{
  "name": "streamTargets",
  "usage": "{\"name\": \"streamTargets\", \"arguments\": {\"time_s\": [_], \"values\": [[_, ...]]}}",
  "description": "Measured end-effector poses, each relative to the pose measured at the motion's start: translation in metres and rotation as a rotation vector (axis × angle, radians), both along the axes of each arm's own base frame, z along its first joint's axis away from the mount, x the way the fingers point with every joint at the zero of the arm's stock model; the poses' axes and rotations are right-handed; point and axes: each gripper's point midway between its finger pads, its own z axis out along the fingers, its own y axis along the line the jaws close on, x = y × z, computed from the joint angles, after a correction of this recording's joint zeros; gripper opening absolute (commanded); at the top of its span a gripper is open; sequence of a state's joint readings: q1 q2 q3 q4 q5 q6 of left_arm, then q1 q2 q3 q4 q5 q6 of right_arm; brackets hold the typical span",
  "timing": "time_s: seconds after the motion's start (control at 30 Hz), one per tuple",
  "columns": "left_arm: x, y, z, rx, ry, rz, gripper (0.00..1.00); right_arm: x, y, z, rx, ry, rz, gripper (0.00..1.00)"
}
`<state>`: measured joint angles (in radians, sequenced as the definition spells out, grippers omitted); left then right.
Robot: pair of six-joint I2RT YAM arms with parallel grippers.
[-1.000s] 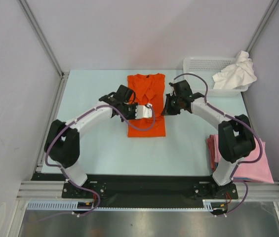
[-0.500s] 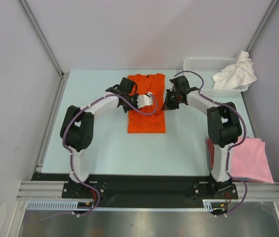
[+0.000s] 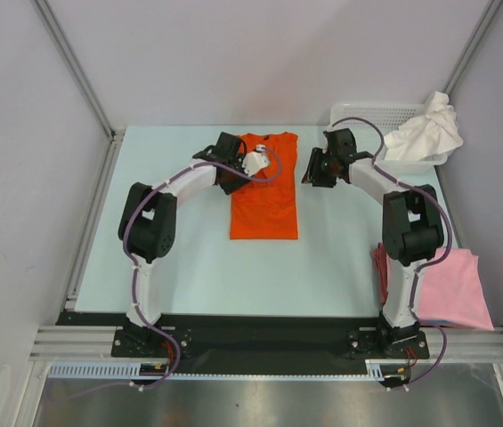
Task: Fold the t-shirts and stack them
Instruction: Fold the tshirt
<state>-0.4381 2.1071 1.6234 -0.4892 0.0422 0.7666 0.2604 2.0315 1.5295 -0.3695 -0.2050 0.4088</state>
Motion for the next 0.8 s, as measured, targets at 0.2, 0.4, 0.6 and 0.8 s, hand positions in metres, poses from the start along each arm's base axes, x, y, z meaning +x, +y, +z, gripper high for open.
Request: {"name": "streamTargets", "arguments": {"time_s": [0.2, 0.4, 0.6, 0.8], "values": [[0.029, 0.016, 0.036, -0.152, -0.036, 0.244, 0.5, -0.025, 0.011, 0.033, -0.006, -0.093, 0.072, 0.35], [0.003, 0.005, 0.031, -0.27, 0.091, 0.25, 0.41, -0.041, 0.05, 0.028, 0.069, -0.087, 0.193, 0.1], [-0.026, -0.035, 0.025, -0.337, 0.193, 0.171, 0.34, -0.032, 0.069, -0.013, 0.117, 0.006, 0.226, 0.08], [-0.023, -0.038, 0.004, -0.346, 0.238, 0.203, 0.33, -0.011, 0.075, -0.027, 0.143, 0.027, 0.202, 0.08]]}}
